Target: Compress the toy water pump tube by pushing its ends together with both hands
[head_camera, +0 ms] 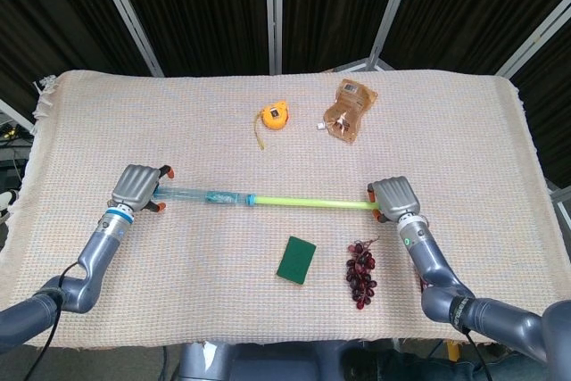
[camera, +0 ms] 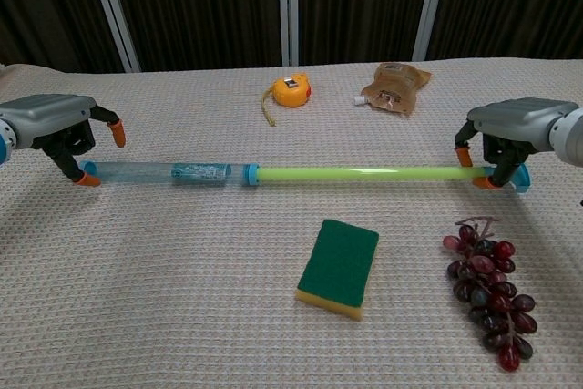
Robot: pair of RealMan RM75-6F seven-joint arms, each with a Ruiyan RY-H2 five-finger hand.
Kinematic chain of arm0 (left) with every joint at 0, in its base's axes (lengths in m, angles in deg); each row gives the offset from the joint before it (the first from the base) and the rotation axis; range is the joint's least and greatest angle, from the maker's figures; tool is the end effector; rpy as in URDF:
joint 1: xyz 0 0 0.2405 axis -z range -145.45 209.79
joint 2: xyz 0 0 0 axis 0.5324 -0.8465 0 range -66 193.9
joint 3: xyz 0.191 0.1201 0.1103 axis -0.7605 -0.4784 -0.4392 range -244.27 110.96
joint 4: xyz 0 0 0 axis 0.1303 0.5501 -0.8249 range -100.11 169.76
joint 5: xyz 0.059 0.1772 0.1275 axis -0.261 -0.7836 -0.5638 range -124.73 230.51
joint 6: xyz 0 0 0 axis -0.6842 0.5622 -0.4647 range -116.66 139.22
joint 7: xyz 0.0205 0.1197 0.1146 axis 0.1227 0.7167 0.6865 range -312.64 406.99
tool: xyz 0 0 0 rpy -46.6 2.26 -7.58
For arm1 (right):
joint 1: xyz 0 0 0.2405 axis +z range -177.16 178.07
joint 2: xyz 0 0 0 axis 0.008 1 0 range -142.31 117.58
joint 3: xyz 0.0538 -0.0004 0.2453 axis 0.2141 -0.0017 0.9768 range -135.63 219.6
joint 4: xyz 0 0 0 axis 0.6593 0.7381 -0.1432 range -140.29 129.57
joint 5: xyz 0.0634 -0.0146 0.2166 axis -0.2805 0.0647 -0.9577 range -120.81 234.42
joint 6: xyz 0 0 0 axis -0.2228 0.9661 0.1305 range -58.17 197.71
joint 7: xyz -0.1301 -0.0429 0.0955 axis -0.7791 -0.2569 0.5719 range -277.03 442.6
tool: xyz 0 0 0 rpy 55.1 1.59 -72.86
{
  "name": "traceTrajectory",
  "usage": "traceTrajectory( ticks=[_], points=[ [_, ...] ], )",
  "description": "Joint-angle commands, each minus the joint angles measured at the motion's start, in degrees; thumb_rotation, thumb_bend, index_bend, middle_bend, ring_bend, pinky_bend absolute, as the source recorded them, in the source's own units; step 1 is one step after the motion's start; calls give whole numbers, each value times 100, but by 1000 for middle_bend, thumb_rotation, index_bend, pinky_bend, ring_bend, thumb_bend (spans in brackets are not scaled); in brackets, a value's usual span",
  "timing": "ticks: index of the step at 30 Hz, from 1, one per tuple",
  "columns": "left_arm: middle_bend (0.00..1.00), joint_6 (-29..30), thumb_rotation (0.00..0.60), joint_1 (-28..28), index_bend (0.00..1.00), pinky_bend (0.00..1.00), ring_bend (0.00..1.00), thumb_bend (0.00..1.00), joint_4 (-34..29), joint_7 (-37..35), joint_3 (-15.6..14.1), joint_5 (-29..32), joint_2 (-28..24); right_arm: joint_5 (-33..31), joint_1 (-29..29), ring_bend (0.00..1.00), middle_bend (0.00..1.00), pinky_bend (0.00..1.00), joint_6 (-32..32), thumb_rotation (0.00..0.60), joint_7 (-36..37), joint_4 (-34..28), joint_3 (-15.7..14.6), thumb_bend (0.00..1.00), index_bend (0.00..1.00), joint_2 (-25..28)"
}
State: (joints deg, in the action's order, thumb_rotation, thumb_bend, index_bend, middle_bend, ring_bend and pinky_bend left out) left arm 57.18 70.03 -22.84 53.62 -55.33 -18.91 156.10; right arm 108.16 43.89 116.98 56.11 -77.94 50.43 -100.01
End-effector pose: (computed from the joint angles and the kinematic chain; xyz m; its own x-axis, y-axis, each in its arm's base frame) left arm -0.2594 0.4101 -0.0184 0.5417 0.2738 0.7947 0.8399 -0.2138 -0.4989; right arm -0.2219 -0.4013 -0.0256 0.5938 -0.3373 0.7305 -0.8038 -0.2079 0.5574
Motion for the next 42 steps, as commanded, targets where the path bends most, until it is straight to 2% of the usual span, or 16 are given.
traceTrajectory(
  ticks=[1, 15, 20, 25, 33, 42],
  points=[
    [907, -108, 600, 96, 390, 1000, 864, 206, 154, -51, -15, 67, 117, -4, 2, 1000, 1000, 1000, 5, 600, 5, -1, -5, 408, 657, 10],
    [906, -395, 600, 265, 478, 1000, 864, 294, 368, -127, -8, 405, 381, -15, -4, 1000, 1000, 1000, 42, 600, 34, -19, -30, 419, 658, 69],
    [906, -369, 600, 294, 628, 1000, 864, 426, 344, -178, 19, 470, 425, 2, -14, 1000, 1000, 1000, 50, 600, 69, -36, -36, 423, 659, 106],
    [907, -243, 600, 300, 708, 1000, 865, 503, 172, -162, 60, 501, 347, 6, -17, 1000, 1000, 1000, 71, 600, 111, -119, -13, 428, 659, 165],
    [910, -20, 600, 324, 753, 1000, 864, 521, -290, 4, 156, 613, 197, 3, 13, 1000, 1000, 1000, 256, 600, 136, -476, 122, 436, 661, 216],
    [912, 136, 600, 483, 766, 1000, 865, 522, -693, 479, 244, 825, 219, -211, 238, 1000, 1000, 1000, 360, 600, -190, -764, 250, 440, 663, 120]
  ],
)
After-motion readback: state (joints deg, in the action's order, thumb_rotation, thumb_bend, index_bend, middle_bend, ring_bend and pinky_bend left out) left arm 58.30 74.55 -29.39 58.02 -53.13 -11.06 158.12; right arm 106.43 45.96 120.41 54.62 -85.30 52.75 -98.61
